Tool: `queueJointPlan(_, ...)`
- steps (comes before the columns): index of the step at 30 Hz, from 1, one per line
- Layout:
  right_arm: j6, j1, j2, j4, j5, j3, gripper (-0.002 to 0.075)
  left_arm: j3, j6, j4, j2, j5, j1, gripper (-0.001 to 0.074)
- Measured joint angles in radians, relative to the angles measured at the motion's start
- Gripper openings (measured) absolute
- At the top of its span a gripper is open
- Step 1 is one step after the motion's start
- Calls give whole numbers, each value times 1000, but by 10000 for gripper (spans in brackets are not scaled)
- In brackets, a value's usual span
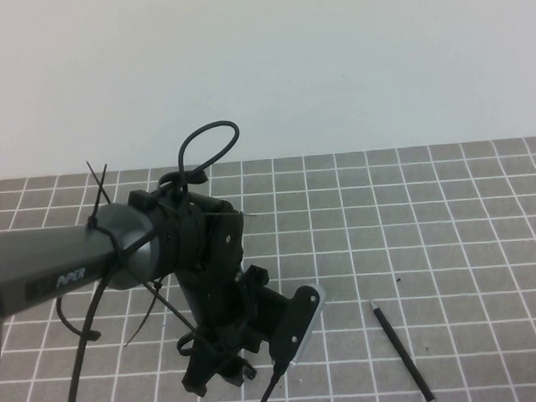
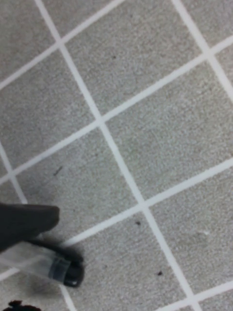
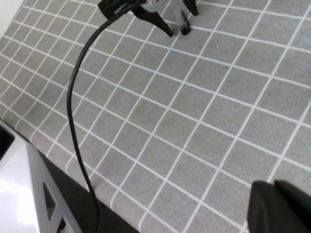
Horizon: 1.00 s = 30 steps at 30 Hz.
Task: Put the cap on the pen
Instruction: Put the cap on the pen
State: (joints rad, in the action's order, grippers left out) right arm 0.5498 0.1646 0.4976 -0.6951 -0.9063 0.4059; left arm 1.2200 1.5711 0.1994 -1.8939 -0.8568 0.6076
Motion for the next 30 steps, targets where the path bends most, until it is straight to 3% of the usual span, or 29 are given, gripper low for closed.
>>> queueJointPlan(5, 0, 0, 0, 0, 0, 0, -3, 0, -2, 1, -16, 20, 0, 319)
queueJointPlan(12, 0, 0, 0, 0, 0, 0, -3, 0, -4, 1, -28, 22, 0, 113)
queueJointPlan(14, 0, 0, 0, 0, 0, 0, -3, 0, -4, 1, -28, 22, 0, 85)
queueJointPlan(26, 0, 0, 0, -1, 14, 0, -3, 0, -90, 47, 73, 12, 0, 77)
queueJointPlan(30, 0, 0, 0, -2, 18, 0, -3, 0, -254, 117, 166, 47, 0, 76)
